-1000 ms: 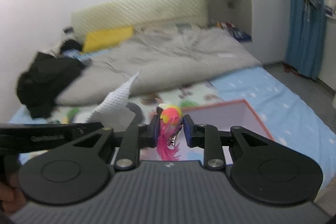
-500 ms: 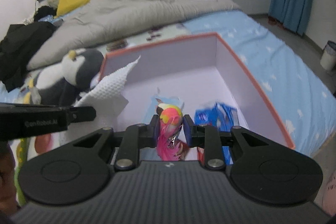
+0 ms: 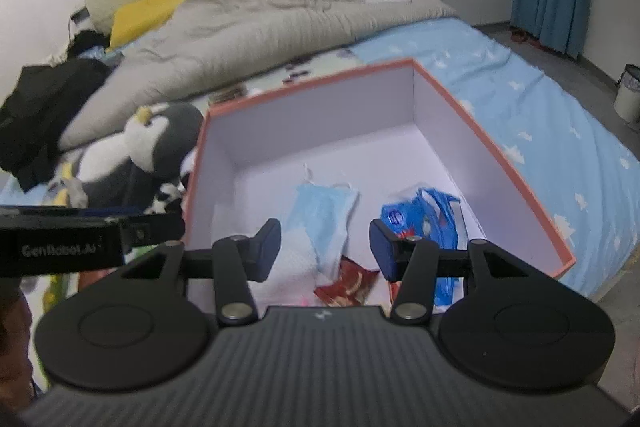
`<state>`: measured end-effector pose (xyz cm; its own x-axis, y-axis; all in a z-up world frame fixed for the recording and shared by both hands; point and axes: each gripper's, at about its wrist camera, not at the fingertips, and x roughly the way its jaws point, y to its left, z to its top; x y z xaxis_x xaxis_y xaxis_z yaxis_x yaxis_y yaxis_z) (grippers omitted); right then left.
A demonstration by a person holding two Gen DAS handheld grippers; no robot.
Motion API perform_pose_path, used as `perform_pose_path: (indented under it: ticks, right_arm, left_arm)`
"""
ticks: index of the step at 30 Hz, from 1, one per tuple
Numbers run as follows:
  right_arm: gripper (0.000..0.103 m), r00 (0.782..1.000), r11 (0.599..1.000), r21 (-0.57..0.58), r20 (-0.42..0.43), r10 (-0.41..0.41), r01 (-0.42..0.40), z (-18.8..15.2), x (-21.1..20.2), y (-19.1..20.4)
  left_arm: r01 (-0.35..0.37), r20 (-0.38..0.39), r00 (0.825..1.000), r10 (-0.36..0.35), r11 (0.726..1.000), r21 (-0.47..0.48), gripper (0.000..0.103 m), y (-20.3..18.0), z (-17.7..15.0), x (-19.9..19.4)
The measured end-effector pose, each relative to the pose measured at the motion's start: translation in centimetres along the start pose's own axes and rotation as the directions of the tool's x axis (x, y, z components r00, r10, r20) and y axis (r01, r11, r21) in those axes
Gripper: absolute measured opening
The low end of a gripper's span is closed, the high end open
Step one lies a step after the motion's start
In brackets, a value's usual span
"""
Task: Organize soft objects
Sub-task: 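Open both grippers to drop the tissue and feathered toy into the box, then withdraw both tools from the box toward the plush toys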
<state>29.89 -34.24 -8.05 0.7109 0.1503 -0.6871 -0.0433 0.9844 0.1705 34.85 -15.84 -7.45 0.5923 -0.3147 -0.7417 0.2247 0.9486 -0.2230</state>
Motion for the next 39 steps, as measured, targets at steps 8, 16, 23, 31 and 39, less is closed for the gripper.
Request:
perform_pose_path:
  ticks: [8, 16, 23, 31, 39]
  right_arm:
    - [0.054, 0.996, 0.999, -0.027, 0.078, 0.035, -0.033, 0.4, -3.4, 2.9]
    - [0.054, 0.99, 0.99, -0.107, 0.09, 0.106, -0.096, -0.4, -5.3, 6.3]
    - [0.054, 0.989, 0.972, -0.187, 0.014, 0.147, -0.142, -2.2, -5.3, 9.0]
    - [0.054, 0.988, 0.97, -0.19, -0.011, 0.152, -0.152, -2.4, -5.4, 10.8]
    - [0.054, 0.991, 0.976, -0.175, 0.004, 0.133, -0.131, -2.9, -5.6, 11.0]
  left_arm:
    - [-0.054, 0.061, 0.996, 0.057, 0.997, -0.051, 0.057, 1.7, -0.2, -4.4]
    - [-0.156, 0.031, 0.986, 0.162, 0.977, -0.148, 0.057, 4.8, -1.6, -8.7]
    - [-0.283, -0.042, 0.959, 0.28, 0.949, -0.138, 0.057, 5.8, -3.3, -11.1]
    - [-0.309, 0.014, 0.949, 0.314, 0.94, -0.143, 0.057, 6.3, -4.3, -13.8]
    - [-0.332, 0.071, 0.934, 0.35, 0.924, -0.189, 0.057, 8.6, -3.7, -15.8]
